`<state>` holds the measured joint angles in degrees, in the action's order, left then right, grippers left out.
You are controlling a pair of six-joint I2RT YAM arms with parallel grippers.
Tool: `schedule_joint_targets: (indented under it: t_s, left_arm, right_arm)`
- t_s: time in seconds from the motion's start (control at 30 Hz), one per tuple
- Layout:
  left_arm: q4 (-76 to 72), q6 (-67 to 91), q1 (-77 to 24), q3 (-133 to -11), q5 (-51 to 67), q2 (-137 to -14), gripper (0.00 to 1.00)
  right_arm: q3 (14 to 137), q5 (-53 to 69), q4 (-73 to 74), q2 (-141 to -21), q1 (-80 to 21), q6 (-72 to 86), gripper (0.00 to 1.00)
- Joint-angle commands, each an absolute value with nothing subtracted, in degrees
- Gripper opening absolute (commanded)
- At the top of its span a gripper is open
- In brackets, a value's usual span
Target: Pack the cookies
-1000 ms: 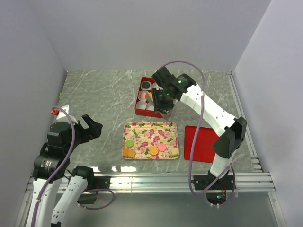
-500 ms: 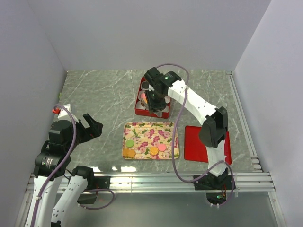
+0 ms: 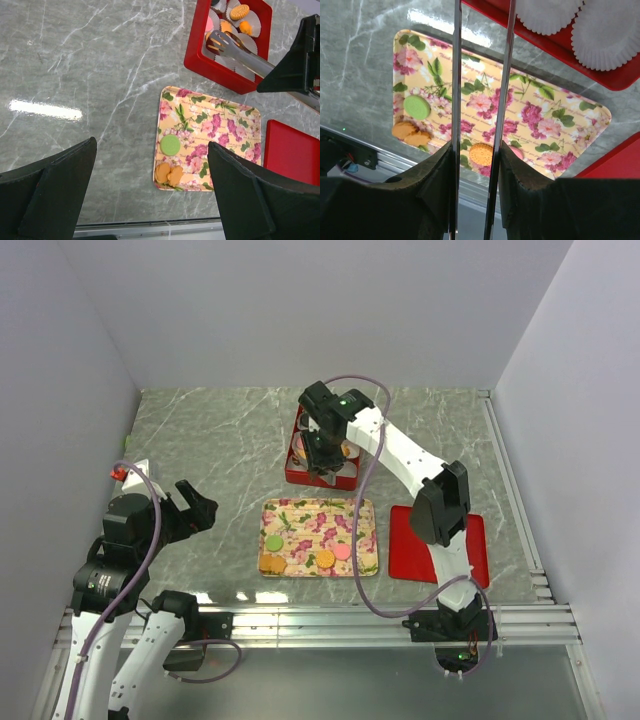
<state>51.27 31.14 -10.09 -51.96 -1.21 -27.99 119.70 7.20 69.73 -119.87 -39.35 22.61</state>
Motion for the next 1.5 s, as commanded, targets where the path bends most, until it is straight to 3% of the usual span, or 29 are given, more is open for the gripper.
schedule_joint_targets:
  t_s: [0.0,0.6,1.13,1.47]
  left_arm:
    - [49.0,31.0,-10.1,-51.7,0.3,-28.3,0.99]
    - [49.0,31.1,-10.4,-51.7,0.3,-28.5,0.99]
    - [49.1,31.2,-10.4,-51.8,0.2,-28.7,0.99]
    - [49.1,31.4,-10.8,-51.7,0.2,-28.4,0.99]
  right_arm:
    - [123.2,7.3,69.2,-121.0,-38.9,22.0,0.38]
    - [128.3,5.6,71.3,-123.1,-38.0,22.7,0.51]
    - [129.2,5.6,72.5,-119.6,-37.7,22.8,0.54]
    - [115.3,2.2,69.4,-107.2,-43.3,26.2,0.53]
